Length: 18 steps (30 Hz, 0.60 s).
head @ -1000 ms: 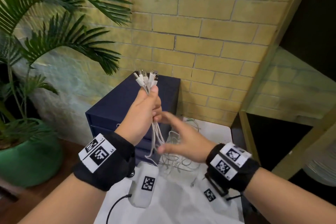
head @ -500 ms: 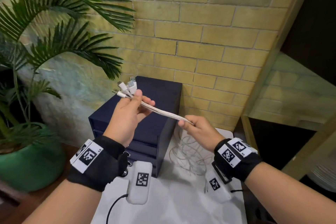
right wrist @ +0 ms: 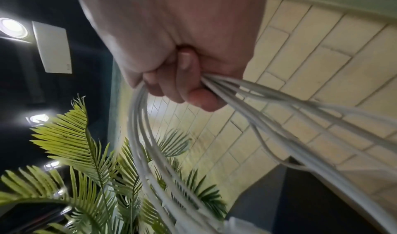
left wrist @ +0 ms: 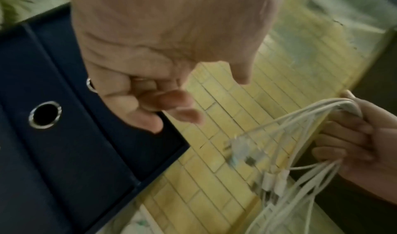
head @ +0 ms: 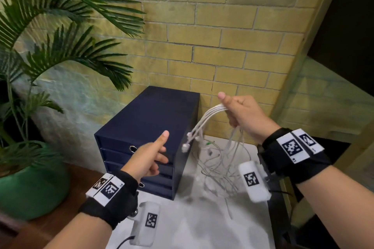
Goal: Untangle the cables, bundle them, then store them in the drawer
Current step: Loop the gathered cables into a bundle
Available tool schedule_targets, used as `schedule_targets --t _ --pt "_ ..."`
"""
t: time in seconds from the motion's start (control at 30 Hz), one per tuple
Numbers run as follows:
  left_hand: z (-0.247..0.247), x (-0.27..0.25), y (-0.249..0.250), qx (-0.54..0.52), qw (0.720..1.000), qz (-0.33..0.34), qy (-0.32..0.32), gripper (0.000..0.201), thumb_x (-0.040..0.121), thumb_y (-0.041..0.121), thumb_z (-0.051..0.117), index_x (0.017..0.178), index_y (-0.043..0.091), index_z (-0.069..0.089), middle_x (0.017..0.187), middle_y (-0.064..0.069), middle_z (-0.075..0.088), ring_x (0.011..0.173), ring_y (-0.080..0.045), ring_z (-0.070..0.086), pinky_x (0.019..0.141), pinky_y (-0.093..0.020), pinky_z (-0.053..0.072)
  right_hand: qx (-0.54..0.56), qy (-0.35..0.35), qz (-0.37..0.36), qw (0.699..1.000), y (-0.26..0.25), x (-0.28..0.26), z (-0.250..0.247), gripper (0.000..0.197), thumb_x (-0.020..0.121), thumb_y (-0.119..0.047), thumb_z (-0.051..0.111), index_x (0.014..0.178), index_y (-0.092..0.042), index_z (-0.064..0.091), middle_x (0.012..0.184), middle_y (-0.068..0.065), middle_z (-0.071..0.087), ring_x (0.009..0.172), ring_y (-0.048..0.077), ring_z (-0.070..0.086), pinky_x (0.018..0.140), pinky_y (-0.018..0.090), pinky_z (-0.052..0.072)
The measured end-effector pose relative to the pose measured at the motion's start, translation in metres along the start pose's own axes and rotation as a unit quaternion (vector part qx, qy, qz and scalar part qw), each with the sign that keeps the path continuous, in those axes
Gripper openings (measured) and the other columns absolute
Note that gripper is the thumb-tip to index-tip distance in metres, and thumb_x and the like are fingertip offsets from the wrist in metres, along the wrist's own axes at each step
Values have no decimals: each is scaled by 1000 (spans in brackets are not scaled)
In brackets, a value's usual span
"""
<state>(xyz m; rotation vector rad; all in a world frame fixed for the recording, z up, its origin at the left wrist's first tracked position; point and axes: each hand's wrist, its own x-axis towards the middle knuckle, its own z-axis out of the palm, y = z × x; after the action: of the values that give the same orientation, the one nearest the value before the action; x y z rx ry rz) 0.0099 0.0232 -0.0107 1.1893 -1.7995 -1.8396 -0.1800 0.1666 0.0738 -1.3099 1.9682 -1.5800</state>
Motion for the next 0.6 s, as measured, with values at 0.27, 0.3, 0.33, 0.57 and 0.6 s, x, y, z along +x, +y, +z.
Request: schedule_targets --t 0.27,0.3,0.33,0.57,0.6 --pt "45 -25 40 114 922 364 -71 71 68 57 75 128 33 46 123 24 56 115 14 48 89 -6 37 13 -50 -3 999 -15 -2 1 51 86 -50 48 46 -25 29 40 -10 25 38 12 26 45 23 30" --pt "52 -26 44 105 919 373 -72 59 72 51 74 122 31 51 112 21 63 105 12 56 83 -8 41 21 -57 -8 998 -16 -3 3 50 82 -53 47 47 -23 30 39 -9 26 37 11 26 44 22 29" --pt "58 -27 48 80 921 376 -70 41 78 46 71 112 26 57 96 17 68 91 6 63 77 -15 46 27 -59 -12 998 -16 -3 4 49 80 -56 46 48 -20 33 39 -9 29 37 11 27 45 23 28" --pt "68 -25 49 -6 938 334 -91 37 89 52 53 69 21 45 57 11 32 47 -6 28 47 -27 22 -6 -95 -63 993 8 -8 -2 30 75 -38 74 74 -16 54 58 -13 47 51 0 40 50 18 36" --pt "68 -25 49 -15 939 334 -86 36 92 46 52 69 20 44 56 11 32 46 -4 27 46 -24 22 -44 -98 -68 992 15 -8 -2 23 80 -29 71 79 -10 56 64 -8 49 56 0 41 54 18 36"
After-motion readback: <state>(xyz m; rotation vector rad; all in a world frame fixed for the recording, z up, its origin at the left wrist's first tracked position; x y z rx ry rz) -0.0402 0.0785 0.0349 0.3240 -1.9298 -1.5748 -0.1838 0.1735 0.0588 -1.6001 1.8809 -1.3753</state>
